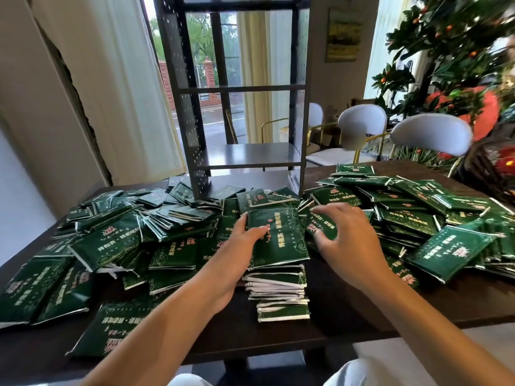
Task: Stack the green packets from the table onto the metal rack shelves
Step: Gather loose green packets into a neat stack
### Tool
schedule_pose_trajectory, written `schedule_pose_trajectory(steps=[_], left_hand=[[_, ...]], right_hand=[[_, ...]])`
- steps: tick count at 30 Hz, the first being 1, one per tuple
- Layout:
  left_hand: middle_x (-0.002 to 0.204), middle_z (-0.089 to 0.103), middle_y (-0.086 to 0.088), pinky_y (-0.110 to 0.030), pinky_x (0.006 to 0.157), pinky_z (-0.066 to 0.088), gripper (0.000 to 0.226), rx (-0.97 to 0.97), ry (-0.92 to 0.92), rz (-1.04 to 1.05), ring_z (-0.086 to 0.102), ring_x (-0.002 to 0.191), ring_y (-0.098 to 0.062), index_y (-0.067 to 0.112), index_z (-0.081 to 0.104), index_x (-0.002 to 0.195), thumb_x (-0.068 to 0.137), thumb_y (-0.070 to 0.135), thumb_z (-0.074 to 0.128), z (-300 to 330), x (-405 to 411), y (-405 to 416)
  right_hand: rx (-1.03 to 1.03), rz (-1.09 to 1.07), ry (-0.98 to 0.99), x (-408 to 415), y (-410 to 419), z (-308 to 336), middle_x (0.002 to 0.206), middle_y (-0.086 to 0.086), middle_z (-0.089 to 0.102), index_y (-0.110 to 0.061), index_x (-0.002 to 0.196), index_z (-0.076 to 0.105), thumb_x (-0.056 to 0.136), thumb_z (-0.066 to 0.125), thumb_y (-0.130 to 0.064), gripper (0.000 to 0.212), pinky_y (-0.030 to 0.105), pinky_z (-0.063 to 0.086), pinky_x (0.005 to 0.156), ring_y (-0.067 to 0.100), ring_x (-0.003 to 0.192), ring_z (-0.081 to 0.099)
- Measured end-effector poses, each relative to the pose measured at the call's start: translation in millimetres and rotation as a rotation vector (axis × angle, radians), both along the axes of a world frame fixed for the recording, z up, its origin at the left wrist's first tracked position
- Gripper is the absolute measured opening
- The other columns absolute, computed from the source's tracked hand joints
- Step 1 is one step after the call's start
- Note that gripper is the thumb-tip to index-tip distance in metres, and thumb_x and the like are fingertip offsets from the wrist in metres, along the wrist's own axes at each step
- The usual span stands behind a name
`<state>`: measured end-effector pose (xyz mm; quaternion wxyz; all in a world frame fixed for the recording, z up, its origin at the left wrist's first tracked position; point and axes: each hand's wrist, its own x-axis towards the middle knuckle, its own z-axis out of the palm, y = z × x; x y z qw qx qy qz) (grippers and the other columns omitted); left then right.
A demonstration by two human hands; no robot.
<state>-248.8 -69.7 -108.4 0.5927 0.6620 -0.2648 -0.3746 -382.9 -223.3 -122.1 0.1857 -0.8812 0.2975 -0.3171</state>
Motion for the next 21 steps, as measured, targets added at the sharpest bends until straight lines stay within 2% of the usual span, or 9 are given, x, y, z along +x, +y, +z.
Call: schedule_pose_trajectory(steps=[4, 6, 7, 10, 13, 17, 21], left_hand=[[0.143, 0.051, 0.012, -0.049, 0.121, 0.026, 0.060, -0.018, -0.041, -0.006, 0.045, 0.135, -0.015, 0.048, 0.018, 0.154, 0.103, 0.039, 0.048, 2.0, -5.2, -0.8], [0.145, 0.045, 0.014, -0.049, 0.122, 0.022, 0.061, -0.007, -0.045, -0.006, 0.040, 0.136, -0.012, 0.046, 0.014, 0.156, 0.104, 0.039, 0.045, 2.3, -5.7, -1.8], [0.148, 0.044, 0.013, -0.050, 0.122, 0.021, 0.062, -0.001, -0.040, -0.005, 0.038, 0.138, -0.014, 0.047, 0.014, 0.156, 0.104, 0.039, 0.045, 2.0, -5.2, -1.8], [0.151, 0.045, 0.010, -0.053, 0.120, 0.024, 0.062, 0.007, -0.021, 0.004, 0.041, 0.140, -0.019, 0.050, 0.015, 0.155, 0.102, 0.043, 0.047, 1.3, -3.1, -0.9], [0.151, 0.046, 0.009, -0.054, 0.119, 0.027, 0.064, 0.006, -0.032, 0.005, 0.042, 0.139, -0.020, 0.050, 0.017, 0.155, 0.100, 0.046, 0.051, -2.1, 0.5, -0.4], [0.154, 0.043, 0.008, -0.054, 0.120, 0.025, 0.072, 0.015, -0.048, 0.000, 0.039, 0.142, -0.019, 0.052, 0.022, 0.152, 0.090, 0.056, 0.057, -2.9, -0.3, -1.0], [0.156, 0.040, 0.008, -0.055, 0.120, 0.024, 0.070, 0.021, -0.067, 0.009, 0.036, 0.143, -0.020, 0.052, 0.022, 0.153, 0.092, 0.057, 0.056, -3.9, -1.1, -2.3]], right_hand=[[-0.043, -0.068, 0.471, 10.8, -22.6, -25.3, 0.164, 0.009, 0.022, -0.032, 0.157, 0.023, 0.092, 0.060, -0.044, 0.076, 0.047, 0.018, 0.124, 0.029, 0.153, 0.013], [-0.053, -0.077, 0.564, 14.4, -25.4, -32.5, 0.167, 0.010, 0.014, -0.032, 0.159, 0.015, 0.093, 0.057, -0.043, 0.079, 0.051, 0.012, 0.125, 0.030, 0.154, 0.007], [-0.075, -0.091, 0.572, 15.4, -26.1, -34.4, 0.166, 0.010, 0.017, -0.032, 0.159, 0.016, 0.093, 0.056, -0.042, 0.077, 0.050, 0.013, 0.124, 0.030, 0.154, 0.010], [-0.200, -0.143, 0.521, 14.6, -24.8, -35.3, 0.153, 0.004, 0.044, -0.031, 0.151, 0.038, 0.093, 0.052, -0.040, 0.060, 0.045, 0.028, 0.116, 0.026, 0.141, 0.037], [-0.246, -0.143, 0.388, 10.0, -18.9, -32.6, 0.136, -0.005, 0.062, -0.033, 0.139, 0.056, 0.095, 0.053, -0.041, 0.046, 0.042, 0.032, 0.107, 0.022, 0.126, 0.052], [-0.076, -0.100, 0.128, 3.5, -12.2, -22.5, 0.127, -0.001, 0.068, -0.026, 0.135, 0.062, 0.096, 0.059, -0.032, 0.039, 0.040, 0.035, 0.103, 0.022, 0.115, 0.058], [0.069, -0.105, -0.169, -2.5, -3.0, -3.2, 0.124, 0.002, 0.069, -0.017, 0.134, 0.063, 0.098, 0.061, -0.025, 0.036, 0.042, 0.053, 0.091, 0.021, 0.102, 0.065]])
